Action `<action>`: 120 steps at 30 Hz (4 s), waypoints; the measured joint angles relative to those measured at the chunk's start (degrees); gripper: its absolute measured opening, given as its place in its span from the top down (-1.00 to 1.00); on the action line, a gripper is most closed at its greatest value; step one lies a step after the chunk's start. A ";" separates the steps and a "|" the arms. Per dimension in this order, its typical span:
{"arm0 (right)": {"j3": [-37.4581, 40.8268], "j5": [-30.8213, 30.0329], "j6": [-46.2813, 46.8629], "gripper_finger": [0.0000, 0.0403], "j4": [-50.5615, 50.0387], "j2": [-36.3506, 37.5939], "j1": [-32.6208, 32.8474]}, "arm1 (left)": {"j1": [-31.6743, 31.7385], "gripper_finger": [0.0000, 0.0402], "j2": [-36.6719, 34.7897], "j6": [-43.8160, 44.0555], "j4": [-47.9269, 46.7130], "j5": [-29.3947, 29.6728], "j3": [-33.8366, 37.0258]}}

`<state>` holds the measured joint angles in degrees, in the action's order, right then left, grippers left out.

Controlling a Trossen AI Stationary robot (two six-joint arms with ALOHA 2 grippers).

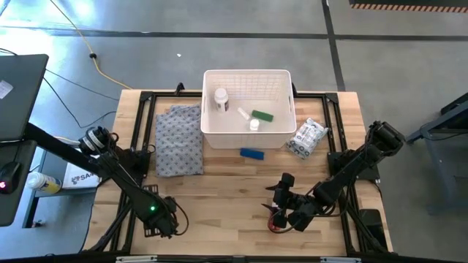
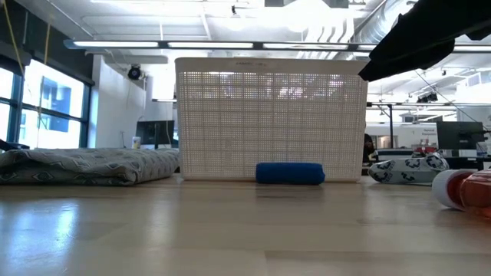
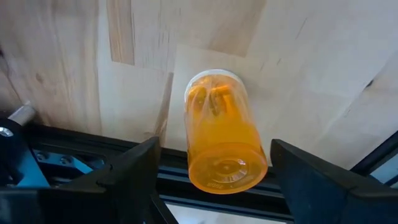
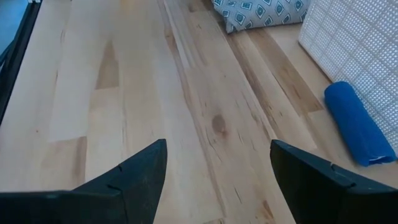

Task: Pick & place medical supplies in basket/bin
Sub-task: Put the light orange pill bottle into the white bin

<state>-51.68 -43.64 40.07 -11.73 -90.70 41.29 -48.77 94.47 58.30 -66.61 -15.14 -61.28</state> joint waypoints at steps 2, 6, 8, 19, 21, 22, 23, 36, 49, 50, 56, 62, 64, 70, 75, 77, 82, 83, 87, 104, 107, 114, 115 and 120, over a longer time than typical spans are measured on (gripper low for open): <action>0.00 0.00 -0.02 -0.37 -0.01 0.00 -0.01 | 0.00 -0.57 0.04 0.01 0.02 -0.36 0.00; 0.02 0.02 0.01 -0.37 -0.02 0.00 0.00 | 0.00 -0.40 0.01 0.00 0.02 -0.34 0.00; 0.02 0.02 0.09 -0.37 -0.02 0.00 0.01 | 0.00 -0.32 0.01 0.00 0.02 0.09 0.00; 0.04 0.04 -0.02 -0.37 -0.09 0.00 0.01 | 0.00 -0.10 -0.01 -1.20 0.46 -0.41 0.00; 0.07 0.04 -0.02 -0.37 -0.09 0.00 0.01 | 0.00 -0.12 -0.01 -1.61 0.33 -1.06 0.00; 0.07 0.04 -0.02 -0.37 -0.09 0.00 0.01 | 0.00 -0.12 -0.01 -1.66 0.15 -1.08 0.00; 0.08 0.04 -0.02 -0.37 -0.09 0.00 0.01 | 0.00 -0.13 -0.01 -1.71 0.15 -1.14 0.00; 0.09 0.04 -0.02 -0.37 -0.11 0.00 0.01 | 0.04 -0.10 -0.04 -6.34 -2.36 -4.23 -0.28; 0.09 0.44 0.25 -0.37 -0.07 0.00 -0.01 | 8.08 -0.11 -0.12 -25.80 -14.21 10.70 -16.83; 0.09 0.77 0.37 -0.37 -0.07 0.00 -0.01 | 8.95 -0.13 -0.12 -27.63 -15.00 14.17 -18.51; 0.09 2.04 0.39 -0.37 0.01 0.00 0.49 | 13.93 -0.08 -0.12 -37.00 -14.34 32.40 -27.42; 0.09 -2.60 0.39 -0.37 0.70 1.04 3.03 | 16.33 -0.08 -0.59 -44.06 -5.93 40.05 -28.98; 0.09 -5.81 0.30 -0.37 1.49 1.31 4.16 | 16.57 -0.12 -0.78 -45.17 -3.32 42.24 -27.92; 0.09 -13.63 -4.03 -0.37 8.27 1.37 5.59 | 16.59 -0.08 -0.71 -46.07 6.98 46.27 -22.10; 0.04 -14.92 -13.76 -0.37 21.60 -1.83 5.17 | 15.60 -0.06 -0.67 -46.02 21.96 45.82 -15.81; 0.04 -13.64 -17.27 -0.37 25.97 -3.57 5.09 | 14.61 -0.11 -0.67 -46.04 26.66 45.71 -13.62; 0.04 -9.84 -21.84 -0.37 32.48 -7.24 4.44 | 12.99 -0.13 -0.67 -46.05 42.45 46.75 -6.76; 0.04 -9.76 -22.71 -0.37 33.21 -7.61 4.42 | 13.04 -0.10 -0.67 -46.05 45.58 47.12 -5.24; 0.07 -9.51 -24.95 -0.37 35.46 -7.62 4.47 | 13.11 -0.03 -0.78 -46.41 56.63 47.28 0.95; 0.04 -4.91 -25.69 -0.37 38.82 -7.51 -1.80 | 18.27 -0.04 -9.42 -59.26 105.81 37.10 26.52; 0.04 -2.02 -27.04 -0.37 40.41 -7.45 -4.39 | 19.83 -0.13 -9.64 -59.57 109.57 33.91 28.06; 0.02 2.14 -31.00 -0.37 43.23 -7.45 -7.75 | 19.87 -0.20 -9.65 -60.43 109.61 32.90 28.57; 0.02 2.21 -31.08 -0.37 43.41 -7.45 -7.99 | 19.89 -0.17 -9.65 -60.46 109.94 32.94 28.57; 0.02 3.27 -27.58 -0.37 41.61 -7.45 -8.70 | 19.96 0.05 -9.65 -60.47 108.96 33.95 28.55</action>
<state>-51.66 -40.37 12.50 29.88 -98.15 32.59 -28.82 84.82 -2.17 42.35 18.81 -32.73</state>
